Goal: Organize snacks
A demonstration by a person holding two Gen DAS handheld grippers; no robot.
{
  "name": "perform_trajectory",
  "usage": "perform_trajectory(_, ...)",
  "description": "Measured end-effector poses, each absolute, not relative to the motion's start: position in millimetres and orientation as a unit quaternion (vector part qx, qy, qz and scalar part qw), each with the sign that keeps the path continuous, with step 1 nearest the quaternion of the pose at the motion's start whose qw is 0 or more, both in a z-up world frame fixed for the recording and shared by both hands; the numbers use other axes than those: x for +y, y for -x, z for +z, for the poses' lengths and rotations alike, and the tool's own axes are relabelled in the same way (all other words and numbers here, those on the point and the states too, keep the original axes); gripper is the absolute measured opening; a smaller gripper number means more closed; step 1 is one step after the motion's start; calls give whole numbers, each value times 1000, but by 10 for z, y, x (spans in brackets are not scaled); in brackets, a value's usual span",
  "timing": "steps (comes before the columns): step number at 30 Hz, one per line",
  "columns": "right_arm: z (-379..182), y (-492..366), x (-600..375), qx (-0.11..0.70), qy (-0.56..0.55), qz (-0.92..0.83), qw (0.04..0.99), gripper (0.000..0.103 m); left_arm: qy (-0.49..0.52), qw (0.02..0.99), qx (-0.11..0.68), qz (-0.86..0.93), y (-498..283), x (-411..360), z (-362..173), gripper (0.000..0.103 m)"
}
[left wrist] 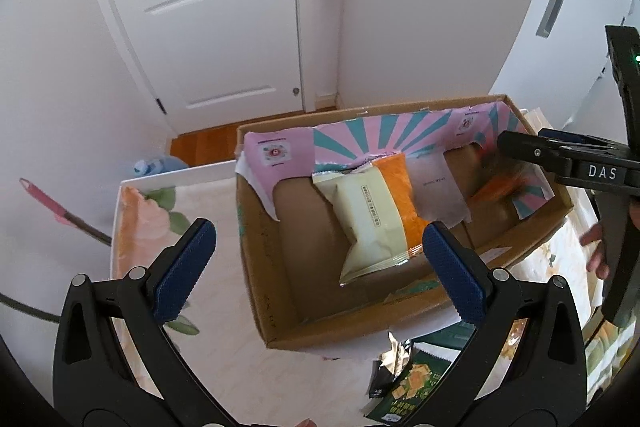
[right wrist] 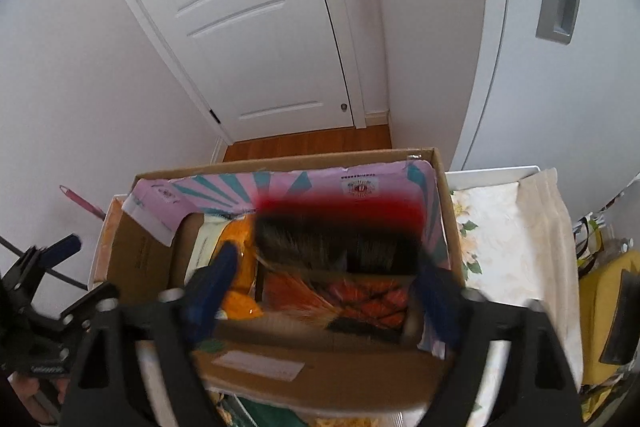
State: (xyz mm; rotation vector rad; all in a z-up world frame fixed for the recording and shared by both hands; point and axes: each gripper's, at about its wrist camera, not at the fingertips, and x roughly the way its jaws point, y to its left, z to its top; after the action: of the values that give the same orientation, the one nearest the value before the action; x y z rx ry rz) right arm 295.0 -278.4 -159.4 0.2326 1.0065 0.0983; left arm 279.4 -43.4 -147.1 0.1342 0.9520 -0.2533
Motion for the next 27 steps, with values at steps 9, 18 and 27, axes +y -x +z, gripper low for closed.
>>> perform_trajectory(9, -1404, -2715, -2880, 447, -114, 45, 886, 100, -57, 890, 441, -100, -2587, -340, -1321, 103)
perform_trajectory(18, -1103, -2420, -2981, 419, -100, 53, 901, 100, -46, 902, 423, -74, -2205, -261, -1144, 103)
perform_trajectory(27, -880, -2054, -3057, 399, -76, 64, 912, 100, -63, 915, 393, -66, -1759, -388, -1007, 103)
